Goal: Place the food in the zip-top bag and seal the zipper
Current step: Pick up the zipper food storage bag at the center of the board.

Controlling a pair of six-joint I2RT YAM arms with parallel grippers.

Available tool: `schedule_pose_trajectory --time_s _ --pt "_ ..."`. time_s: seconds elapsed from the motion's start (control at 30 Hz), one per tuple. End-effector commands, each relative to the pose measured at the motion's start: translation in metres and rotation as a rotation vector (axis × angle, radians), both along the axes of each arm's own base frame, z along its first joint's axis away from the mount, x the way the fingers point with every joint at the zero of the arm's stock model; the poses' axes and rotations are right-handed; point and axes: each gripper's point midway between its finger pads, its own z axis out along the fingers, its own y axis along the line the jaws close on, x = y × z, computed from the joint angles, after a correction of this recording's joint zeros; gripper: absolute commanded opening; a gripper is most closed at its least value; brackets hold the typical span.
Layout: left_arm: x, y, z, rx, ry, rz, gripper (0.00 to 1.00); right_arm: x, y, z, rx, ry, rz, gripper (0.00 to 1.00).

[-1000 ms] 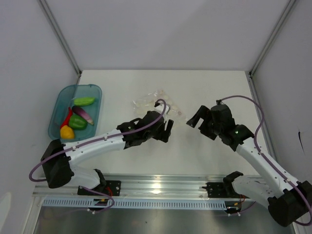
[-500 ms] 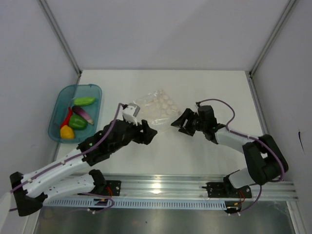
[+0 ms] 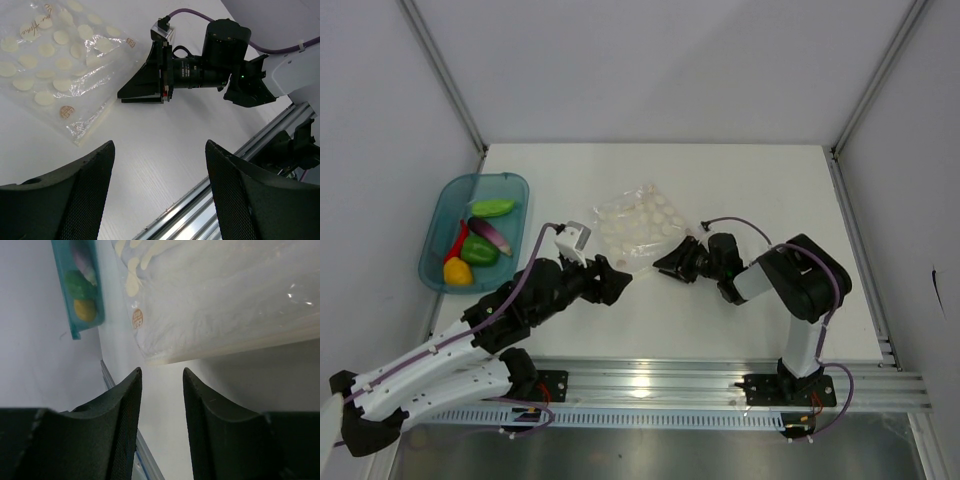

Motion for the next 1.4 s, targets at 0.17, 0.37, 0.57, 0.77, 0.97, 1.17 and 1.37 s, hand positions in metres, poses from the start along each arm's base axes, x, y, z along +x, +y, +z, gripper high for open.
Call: schedule_pose_trajectory --time_s 0.17,0.37,0.57,0.77,0.97,1.17,1.37 --pt "0.0 -0.004 0.0 -0.013 0.009 -0.013 0.75 0.016 0.009 0.02 0.082 -0.108 -0.019 0.43" --pt "0.0 -0.003 0.0 -0.004 0.011 -0.009 0.75 0.021 0.01 0.014 0.09 -0.073 -0.051 0.43" --pt "-0.001 -0.001 -0.003 0.0 0.01 -0.005 0.75 0.019 0.005 0.01 0.08 -0.084 -0.1 0.44" --pt "-0.001 -0.003 -0.003 0.001 0.014 -0.014 0.75 0.023 0.008 0.008 0.155 -0.059 -0.126 0.43" --pt "-0.002 0.001 -0.004 0.009 0.011 -0.006 0.76 0.029 0.005 0.001 0.159 -0.049 -0.16 0.42" --pt "-0.002 0.001 -0.007 0.012 0.016 -0.007 0.76 0.035 0.003 0.004 0.183 -0.066 -0.187 0.4" --pt "-0.003 0.0 -0.009 0.017 0.023 -0.017 0.76 0.048 0.001 0.004 0.185 -0.064 -0.214 0.35"
